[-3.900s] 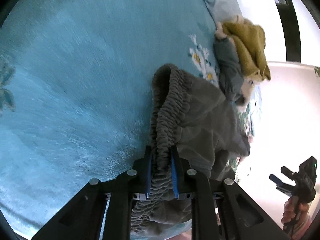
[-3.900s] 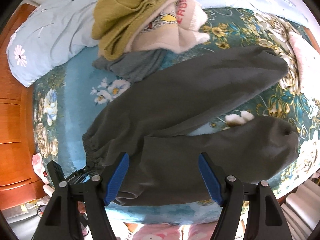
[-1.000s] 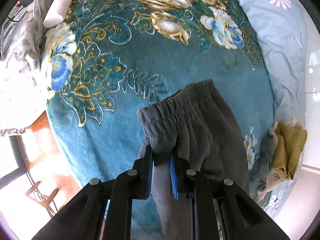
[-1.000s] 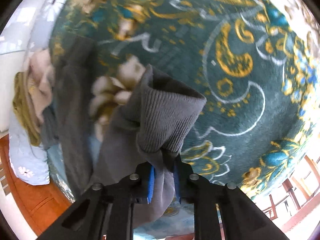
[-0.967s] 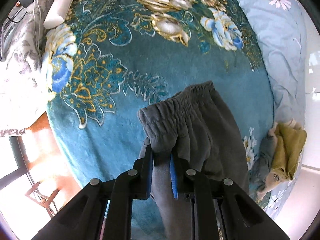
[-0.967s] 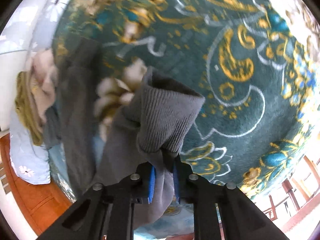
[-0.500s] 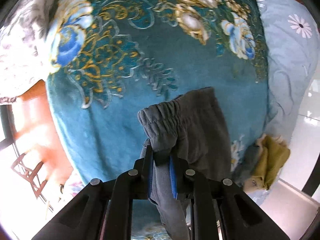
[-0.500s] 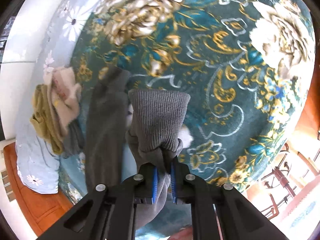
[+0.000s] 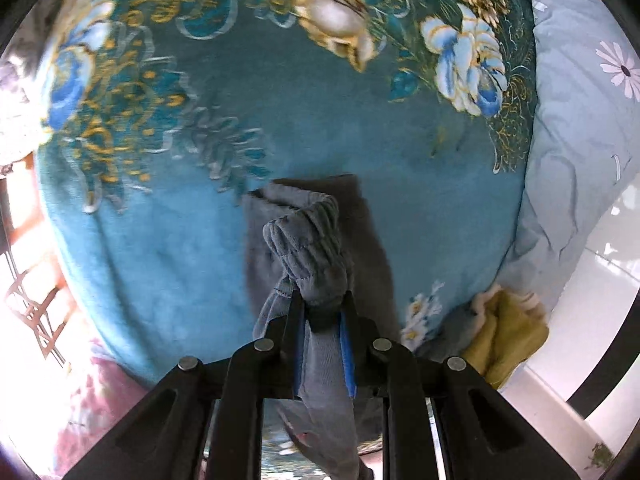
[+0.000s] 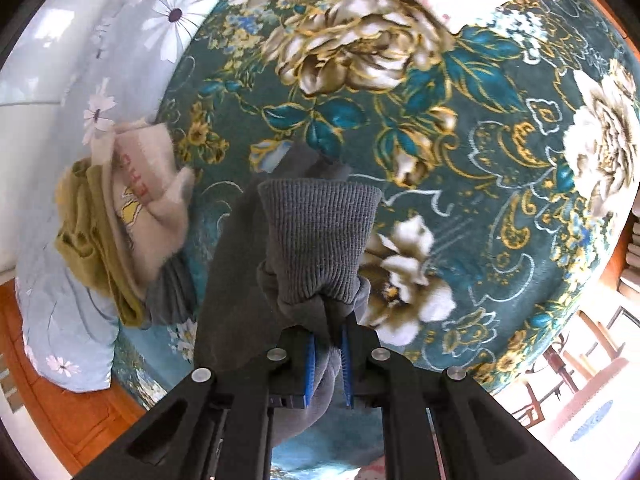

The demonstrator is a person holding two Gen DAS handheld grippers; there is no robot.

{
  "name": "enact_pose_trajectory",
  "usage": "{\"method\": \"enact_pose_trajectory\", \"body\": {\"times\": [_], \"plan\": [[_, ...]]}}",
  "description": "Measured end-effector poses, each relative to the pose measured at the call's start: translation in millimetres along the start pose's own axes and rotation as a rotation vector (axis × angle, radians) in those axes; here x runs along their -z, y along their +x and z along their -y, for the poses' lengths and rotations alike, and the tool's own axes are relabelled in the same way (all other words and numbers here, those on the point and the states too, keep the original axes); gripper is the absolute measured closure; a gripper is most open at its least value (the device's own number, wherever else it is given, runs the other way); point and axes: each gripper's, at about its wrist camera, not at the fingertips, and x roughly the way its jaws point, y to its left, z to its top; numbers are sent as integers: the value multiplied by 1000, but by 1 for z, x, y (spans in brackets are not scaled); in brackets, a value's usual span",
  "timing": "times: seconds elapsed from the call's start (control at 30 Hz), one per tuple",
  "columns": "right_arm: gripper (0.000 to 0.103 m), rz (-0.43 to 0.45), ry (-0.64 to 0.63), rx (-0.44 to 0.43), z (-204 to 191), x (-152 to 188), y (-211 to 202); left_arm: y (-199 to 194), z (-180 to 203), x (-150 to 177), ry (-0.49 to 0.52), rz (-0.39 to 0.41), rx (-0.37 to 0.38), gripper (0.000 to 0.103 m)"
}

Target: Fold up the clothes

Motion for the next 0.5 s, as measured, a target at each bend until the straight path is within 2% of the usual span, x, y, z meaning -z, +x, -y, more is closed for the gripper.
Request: {"method": "enact_pose_trajectory", "body": {"times": [0.2,0.27,0.37,0.5], "plan": [[92,-37,46,23,-28,-32,24,36,33,-16,-66,8,86,83],[92,-46,54,37,-36,-41,33,49,39,-20,-80,3,75,83],[91,-55,61,35,-45,-51,46,63,45,-25,-95,17,89,83],[87,-49,42,27,-59,-60,59,70,47,-28,-101,22,146,81]]}}
